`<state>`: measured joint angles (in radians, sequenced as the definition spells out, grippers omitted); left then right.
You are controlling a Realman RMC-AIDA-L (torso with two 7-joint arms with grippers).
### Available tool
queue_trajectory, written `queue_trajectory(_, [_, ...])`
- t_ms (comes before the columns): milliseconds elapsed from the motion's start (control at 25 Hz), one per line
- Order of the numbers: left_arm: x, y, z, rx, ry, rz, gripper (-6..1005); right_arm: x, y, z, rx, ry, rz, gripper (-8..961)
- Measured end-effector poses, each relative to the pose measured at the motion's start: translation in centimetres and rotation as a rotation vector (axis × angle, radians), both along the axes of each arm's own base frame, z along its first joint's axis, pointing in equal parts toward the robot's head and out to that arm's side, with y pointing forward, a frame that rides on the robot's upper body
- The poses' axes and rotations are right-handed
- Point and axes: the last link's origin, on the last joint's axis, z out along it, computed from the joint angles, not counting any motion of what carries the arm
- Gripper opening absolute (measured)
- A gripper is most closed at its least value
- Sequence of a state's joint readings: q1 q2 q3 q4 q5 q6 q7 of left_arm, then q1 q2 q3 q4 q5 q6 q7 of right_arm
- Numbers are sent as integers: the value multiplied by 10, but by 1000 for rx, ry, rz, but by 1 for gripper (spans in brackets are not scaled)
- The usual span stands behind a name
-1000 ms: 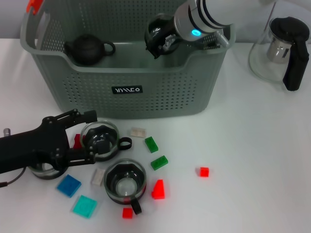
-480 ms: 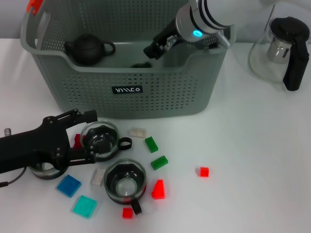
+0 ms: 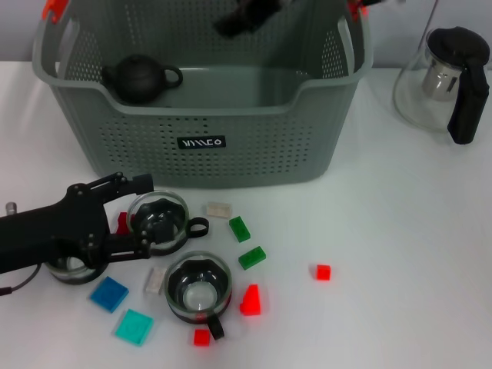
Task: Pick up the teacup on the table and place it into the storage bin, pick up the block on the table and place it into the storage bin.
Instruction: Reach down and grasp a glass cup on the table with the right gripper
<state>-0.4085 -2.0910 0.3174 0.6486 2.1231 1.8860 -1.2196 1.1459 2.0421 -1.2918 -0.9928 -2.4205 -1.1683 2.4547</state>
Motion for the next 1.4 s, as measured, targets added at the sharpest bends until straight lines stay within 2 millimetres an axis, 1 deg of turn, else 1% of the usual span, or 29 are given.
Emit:
queue_trajectory(80, [1, 1, 0, 0, 1, -1, 920, -2, -13, 22, -34, 10, 29, 516])
queue_trajectory(120, [1, 2, 1, 1, 3, -2, 920, -1, -19, 29, -50, 6, 46, 516])
queue_trajectory(200, [1, 3, 1, 2, 4, -2, 920, 4, -38, 39, -121, -24, 92, 581])
queue_trajectory(280, [1, 4, 2, 5, 4, -3, 920, 10, -57, 45, -205, -51, 133, 646])
queue_trajectory(360, [1, 4, 3, 12, 2, -2, 920, 19, -73, 46, -282, -67, 151, 710])
queue_trajectory(440, [1, 5, 5, 19, 0, 0, 920, 30, -82, 45, -339, -76, 154, 772])
queue_trajectory(520, [0, 5, 6, 26, -2, 4, 920, 40, -88, 43, -372, -81, 158, 836])
queue_trajectory(560, [0, 6, 6, 29, -3, 6, 919, 46, -91, 41, -390, -85, 164, 867])
queue_trajectory(720, [-3, 6, 11, 44, -8, 27, 919, 63, -100, 30, -436, -101, 220, 867])
queue_trajectory(880, [-7, -2, 13, 4, 34, 7, 919, 74, -107, 13, -498, -124, 235, 866])
queue_trajectory(1080, [-12, -15, 16, -24, 68, -28, 919, 80, -113, -13, -577, -178, 246, 866])
queue_trajectory(1200, [-16, -17, 21, 0, 67, -4, 919, 82, -119, -28, -606, -208, 316, 866])
queue_trajectory(1400, [-22, -18, 28, 53, 49, 36, 919, 77, -132, -58, -667, -224, 451, 866])
